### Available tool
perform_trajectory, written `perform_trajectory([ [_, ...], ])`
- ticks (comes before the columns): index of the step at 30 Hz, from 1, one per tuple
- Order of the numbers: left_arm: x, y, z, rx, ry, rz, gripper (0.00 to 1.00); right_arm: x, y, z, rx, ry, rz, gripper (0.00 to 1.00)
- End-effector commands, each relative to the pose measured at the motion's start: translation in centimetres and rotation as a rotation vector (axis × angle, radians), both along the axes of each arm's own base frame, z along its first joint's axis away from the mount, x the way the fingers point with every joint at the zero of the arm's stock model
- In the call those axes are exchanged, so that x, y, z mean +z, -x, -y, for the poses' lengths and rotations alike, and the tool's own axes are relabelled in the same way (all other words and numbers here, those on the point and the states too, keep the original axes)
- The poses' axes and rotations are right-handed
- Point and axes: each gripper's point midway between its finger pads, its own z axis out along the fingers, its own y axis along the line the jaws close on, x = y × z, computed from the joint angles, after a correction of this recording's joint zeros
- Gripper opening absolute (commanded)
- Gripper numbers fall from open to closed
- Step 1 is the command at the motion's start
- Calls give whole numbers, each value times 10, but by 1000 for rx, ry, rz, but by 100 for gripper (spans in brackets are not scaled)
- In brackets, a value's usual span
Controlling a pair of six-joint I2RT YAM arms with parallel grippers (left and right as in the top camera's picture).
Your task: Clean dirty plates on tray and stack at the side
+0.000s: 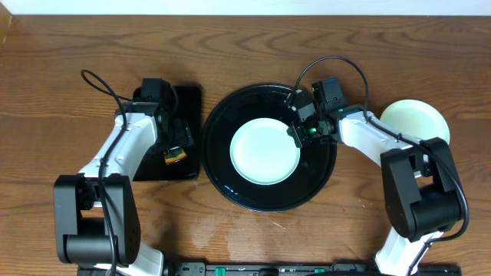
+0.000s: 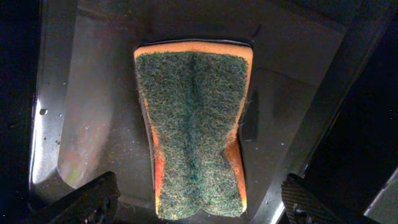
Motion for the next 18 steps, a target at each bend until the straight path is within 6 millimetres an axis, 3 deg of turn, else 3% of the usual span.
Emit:
perform_trajectory([
  [1, -3, 2, 0, -7, 4, -9, 85, 34, -10, -2, -19, -24, 81, 1],
  [9, -3, 2, 0, -7, 4, -9, 85, 91, -18, 2, -47, -3, 242, 1],
  [18, -3, 2, 0, -7, 4, -9, 85, 116, -21, 12, -84, 117, 357, 1],
])
